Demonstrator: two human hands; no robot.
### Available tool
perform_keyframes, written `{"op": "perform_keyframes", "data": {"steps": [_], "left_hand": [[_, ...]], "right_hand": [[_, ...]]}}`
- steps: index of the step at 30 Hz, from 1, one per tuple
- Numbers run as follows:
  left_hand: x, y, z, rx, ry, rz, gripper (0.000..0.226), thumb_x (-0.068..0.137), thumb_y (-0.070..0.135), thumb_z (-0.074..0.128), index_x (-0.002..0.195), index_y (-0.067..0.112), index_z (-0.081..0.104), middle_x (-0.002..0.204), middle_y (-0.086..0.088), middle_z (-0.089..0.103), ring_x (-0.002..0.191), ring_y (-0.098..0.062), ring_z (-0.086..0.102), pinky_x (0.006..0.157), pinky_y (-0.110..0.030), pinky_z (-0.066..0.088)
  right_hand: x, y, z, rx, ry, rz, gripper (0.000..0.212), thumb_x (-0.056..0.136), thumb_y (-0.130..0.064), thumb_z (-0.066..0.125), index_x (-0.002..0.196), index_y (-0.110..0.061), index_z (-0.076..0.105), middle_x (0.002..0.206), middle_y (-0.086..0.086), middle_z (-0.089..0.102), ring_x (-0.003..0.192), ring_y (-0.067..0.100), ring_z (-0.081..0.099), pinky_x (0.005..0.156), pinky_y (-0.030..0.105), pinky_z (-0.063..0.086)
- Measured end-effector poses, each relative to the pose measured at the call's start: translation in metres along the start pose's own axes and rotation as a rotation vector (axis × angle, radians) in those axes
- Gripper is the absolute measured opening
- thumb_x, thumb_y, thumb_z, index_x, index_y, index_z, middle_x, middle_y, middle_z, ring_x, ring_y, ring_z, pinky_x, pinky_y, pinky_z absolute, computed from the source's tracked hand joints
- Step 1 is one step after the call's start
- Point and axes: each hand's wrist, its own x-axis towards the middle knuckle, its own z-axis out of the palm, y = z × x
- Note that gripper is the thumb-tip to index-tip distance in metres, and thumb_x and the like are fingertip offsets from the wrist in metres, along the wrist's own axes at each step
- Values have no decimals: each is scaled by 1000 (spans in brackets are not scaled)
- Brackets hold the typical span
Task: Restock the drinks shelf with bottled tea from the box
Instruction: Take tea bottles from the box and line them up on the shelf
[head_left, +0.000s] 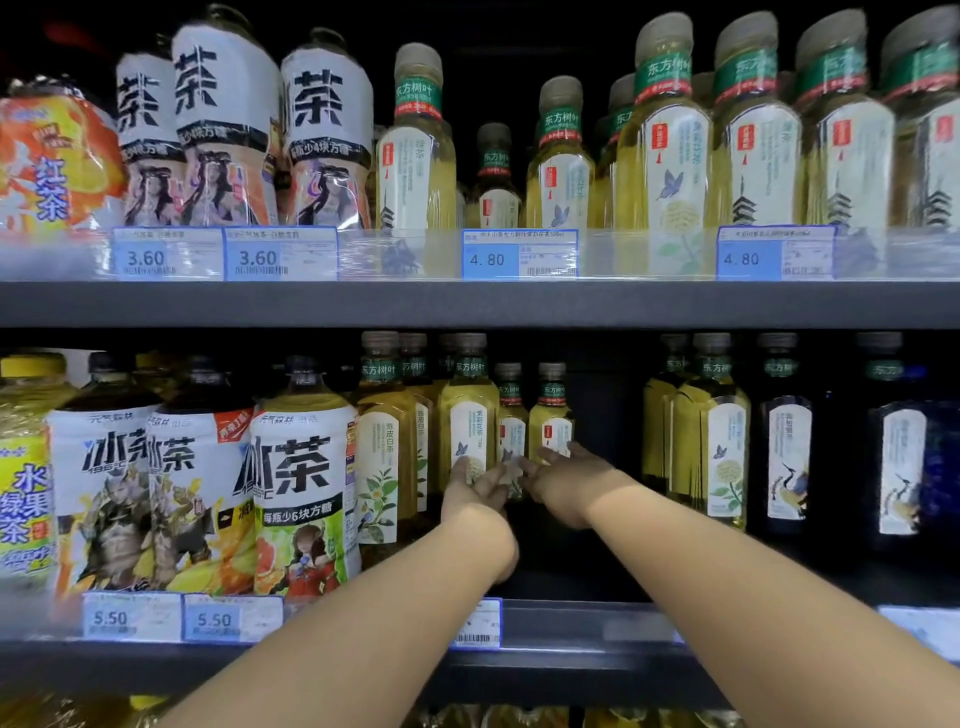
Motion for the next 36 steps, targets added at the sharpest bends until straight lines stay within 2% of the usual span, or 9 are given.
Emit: {"op": "perform_keyframes", "data": {"steps": [5, 8, 12, 17, 20, 25, 30, 33, 36], "left_hand": [[-25, -10, -30, -198, -135, 124, 74, 99, 28, 50, 161, 19, 10, 168, -8, -9, 152, -28, -21, 120, -55, -8], [-35, -20, -22, -278, -148, 109, 75, 102, 32, 44, 161, 19, -1, 168, -6, -12, 153, -26, -16, 121, -50, -9], [-49, -31, -12, -282, -146, 144, 79, 99, 30, 50, 161, 30, 0, 167, 0, -17, 152, -27, -21, 122, -56, -9], [-47, -33, -4, -313, -163, 158, 89, 96, 32, 58, 160, 33, -4, 167, 2, -19, 152, -24, -22, 121, -58, -8], [-42, -34, 2, -317, -174, 156, 94, 94, 34, 61, 159, 35, -6, 166, 3, -21, 152, -23, -22, 121, -59, -8], [-46, -36, -1, -308, -158, 163, 95, 91, 20, 61, 160, 34, -3, 167, 1, -19, 152, -24, -20, 122, -59, -4], [-66, -33, -16, -522, 66, 111, 53, 95, 23, 51, 148, 22, 45, 162, -10, 26, 152, -30, 16, 120, -57, 19], [-97, -33, -41, -654, 199, 54, 30, 94, 24, 48, 116, 17, 67, 123, -9, 64, 117, -32, 58, 97, -50, 47], [-139, -36, -70, -756, 269, -5, 27, 95, 24, 46, 108, 13, 68, 109, -10, 67, 100, -33, 64, 82, -44, 52]], "right_hand": [[-7, -7, -15, 1150, 77, -2, 51, 102, -27, 50, 151, -21, 37, 147, 6, 48, 126, 25, 52, 105, 36, 46], [1, -15, -21, 1615, -100, -42, 75, 93, -45, 63, 155, -23, 27, 147, 9, 50, 126, 25, 54, 100, 37, 48], [7, -23, -22, 1554, -21, 25, 79, 90, -35, 72, 155, -22, 29, 146, 5, 51, 117, 21, 59, 100, 36, 50], [9, -40, -30, 1422, 79, 114, 39, 96, -29, 62, 132, -14, 53, 119, 4, 66, 103, 21, 69, 93, 40, 58], [10, -42, -35, 1373, 113, 168, 30, 96, -33, 61, 123, -22, 50, 113, 5, 67, 89, 22, 72, 88, 40, 60], [-3, -40, -25, 1445, 11, 47, 31, 101, -16, 48, 131, -23, 52, 122, 1, 62, 122, 28, 58, 107, 44, 46], [-48, -15, -29, 950, 202, 184, 42, 100, -24, 47, 141, -16, 51, 140, 9, 55, 123, 27, 54, 106, 35, 45], [-98, -3, -38, 757, 261, 203, 45, 103, -19, 43, 148, -9, 43, 150, 11, 46, 135, 28, 45, 113, 32, 35], [-150, -5, -42, 777, 363, 215, 40, 101, -16, 45, 138, -11, 57, 142, 11, 56, 129, 27, 53, 110, 29, 41]]}}
